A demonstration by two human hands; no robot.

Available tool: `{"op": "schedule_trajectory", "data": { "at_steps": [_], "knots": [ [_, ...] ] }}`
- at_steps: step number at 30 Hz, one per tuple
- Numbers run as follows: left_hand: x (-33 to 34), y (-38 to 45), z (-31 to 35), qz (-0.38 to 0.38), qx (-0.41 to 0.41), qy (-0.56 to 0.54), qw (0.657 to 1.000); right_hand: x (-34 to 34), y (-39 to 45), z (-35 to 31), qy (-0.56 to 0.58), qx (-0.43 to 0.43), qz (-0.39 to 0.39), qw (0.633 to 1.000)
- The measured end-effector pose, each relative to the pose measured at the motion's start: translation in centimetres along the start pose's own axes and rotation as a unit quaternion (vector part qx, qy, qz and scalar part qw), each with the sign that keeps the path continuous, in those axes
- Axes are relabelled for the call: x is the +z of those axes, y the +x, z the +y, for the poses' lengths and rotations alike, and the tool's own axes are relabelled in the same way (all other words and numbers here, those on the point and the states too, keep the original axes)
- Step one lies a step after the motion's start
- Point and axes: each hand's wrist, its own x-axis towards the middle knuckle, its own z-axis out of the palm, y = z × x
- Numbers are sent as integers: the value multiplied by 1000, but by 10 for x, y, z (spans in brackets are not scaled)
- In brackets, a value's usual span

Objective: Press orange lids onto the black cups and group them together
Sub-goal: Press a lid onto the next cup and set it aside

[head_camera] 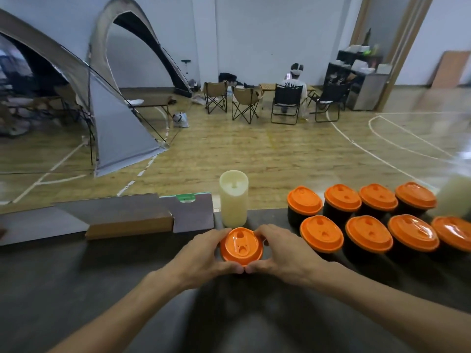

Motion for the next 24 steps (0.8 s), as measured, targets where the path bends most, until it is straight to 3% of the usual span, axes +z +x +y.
{"op": "schedule_trajectory", "data": {
  "at_steps": [5,10,18,24],
  "knots": [
    [3,-1,-5,2,-4,-16,1000,-1,-1,0,23,9,-22,999],
    [1,0,-4,-6,-6,-9,1000,-26,27,4,127,57,-44,989],
    [1,0,1,6,-7,39,999,-37,89,-11,24,103,-186,977],
    [3,-2,-1,19,-6,42,999,-32,64,-11,76,103,-141,982]
  ]
}}
